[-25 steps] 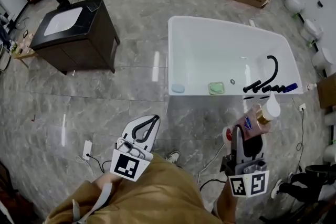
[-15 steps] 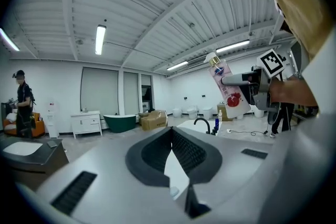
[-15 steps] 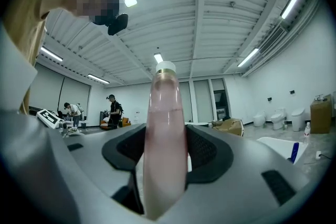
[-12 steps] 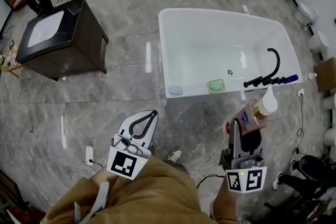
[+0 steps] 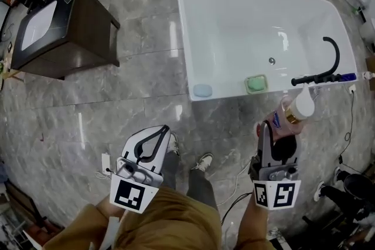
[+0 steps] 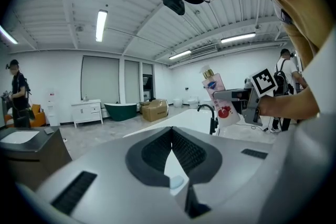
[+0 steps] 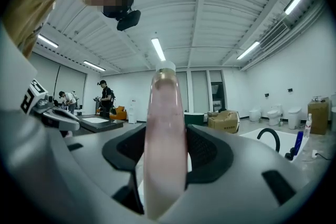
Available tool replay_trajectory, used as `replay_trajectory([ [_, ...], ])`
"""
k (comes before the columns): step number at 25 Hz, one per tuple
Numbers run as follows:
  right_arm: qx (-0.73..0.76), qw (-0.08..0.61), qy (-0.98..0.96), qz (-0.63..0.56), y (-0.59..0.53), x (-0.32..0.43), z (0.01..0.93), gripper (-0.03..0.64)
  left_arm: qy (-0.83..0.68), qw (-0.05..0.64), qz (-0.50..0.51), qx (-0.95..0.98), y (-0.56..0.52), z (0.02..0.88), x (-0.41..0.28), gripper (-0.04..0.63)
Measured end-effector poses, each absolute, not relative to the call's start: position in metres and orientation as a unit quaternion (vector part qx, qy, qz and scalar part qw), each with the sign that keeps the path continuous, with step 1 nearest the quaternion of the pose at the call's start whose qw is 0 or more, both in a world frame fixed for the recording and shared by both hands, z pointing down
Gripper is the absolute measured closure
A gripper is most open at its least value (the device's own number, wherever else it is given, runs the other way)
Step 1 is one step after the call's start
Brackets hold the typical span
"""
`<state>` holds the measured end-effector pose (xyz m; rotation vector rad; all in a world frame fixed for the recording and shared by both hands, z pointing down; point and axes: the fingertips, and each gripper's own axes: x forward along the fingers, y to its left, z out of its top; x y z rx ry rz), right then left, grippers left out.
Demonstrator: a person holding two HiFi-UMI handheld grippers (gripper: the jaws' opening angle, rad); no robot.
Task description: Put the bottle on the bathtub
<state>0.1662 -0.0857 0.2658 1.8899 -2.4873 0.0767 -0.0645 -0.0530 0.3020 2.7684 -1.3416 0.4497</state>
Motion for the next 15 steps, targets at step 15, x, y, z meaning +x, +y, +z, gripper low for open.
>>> replay_trajectory([
  [15,0.599,0.013,-0.799,0.045,-0.142,0.155,0.380,0.380,-0.429,0.050,0.157,0.888,-0.093,0.386,-0.044,0.588],
])
